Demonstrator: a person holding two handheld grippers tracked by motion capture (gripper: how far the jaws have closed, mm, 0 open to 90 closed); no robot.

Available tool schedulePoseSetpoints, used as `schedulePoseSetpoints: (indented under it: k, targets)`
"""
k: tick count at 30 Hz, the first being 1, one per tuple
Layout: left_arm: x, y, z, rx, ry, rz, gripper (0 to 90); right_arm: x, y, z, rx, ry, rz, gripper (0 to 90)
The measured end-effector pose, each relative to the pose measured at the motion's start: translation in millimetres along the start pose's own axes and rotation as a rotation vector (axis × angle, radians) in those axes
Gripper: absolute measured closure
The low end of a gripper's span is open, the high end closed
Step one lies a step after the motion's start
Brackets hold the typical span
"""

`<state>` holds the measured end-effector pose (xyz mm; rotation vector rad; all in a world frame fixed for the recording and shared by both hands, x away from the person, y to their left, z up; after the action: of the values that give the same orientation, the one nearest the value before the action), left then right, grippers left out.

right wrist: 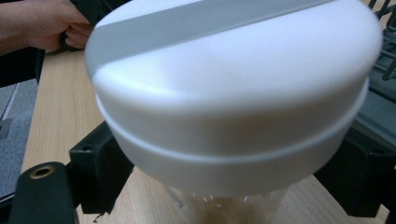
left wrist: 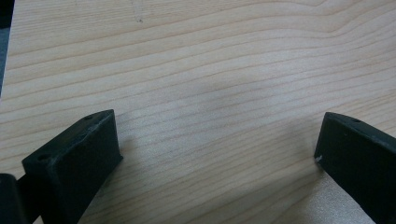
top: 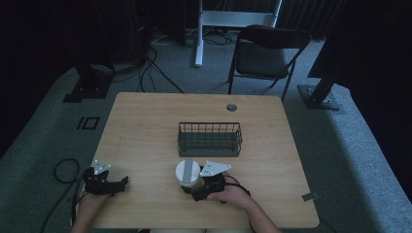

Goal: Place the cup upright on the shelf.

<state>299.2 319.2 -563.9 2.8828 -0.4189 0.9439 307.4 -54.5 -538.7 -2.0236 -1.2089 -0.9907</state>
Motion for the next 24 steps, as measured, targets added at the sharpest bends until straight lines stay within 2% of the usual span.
schedulePoseSetpoints:
  k: [9,13,15,18,21,24]
  targets:
    - [0.0,0.0,0.0,0.0,0.0,0.0,0.2,0.7,-2.8,5.9,-0.011,0.005,0.007,13.9]
    - [0.0,0.0,0.0,0.0,0.0,0.0,0.2,1.3,-4.4,6.9,-0.024,0.002,-0.019,16.9]
    - [0.0,0.0,0.0,0.0,0.0,0.0,0.2,2.8,-5.9,6.0,-0.052,0.016,-0.037,18.1]
    - [0.0,0.0,0.0,0.0,0.0,-0.001,0.2,4.4,-7.1,5.9,-0.047,0.002,-0.054,18.3]
    - [0.0,0.0,0.0,0.0,0.0,0.0,0.2,5.3,-7.1,6.2,-0.052,-0.002,-0.053,18.3]
    - [0.0,0.0,0.0,0.0,0.0,0.0,0.2,6.6,-5.2,5.9,-0.057,-0.007,-0.024,18.3]
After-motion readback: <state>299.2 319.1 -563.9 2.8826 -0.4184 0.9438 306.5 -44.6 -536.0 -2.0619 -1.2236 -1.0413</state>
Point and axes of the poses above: each handheld gripper's, and its own axes: z roughly forward along the jaws, x roughly out of its top, y roughly to its right, the point moved 2 cm from there along z, roughly forward along the jaws, and after that the axes turned 7 degrees about -y, right-handed, at the moved point
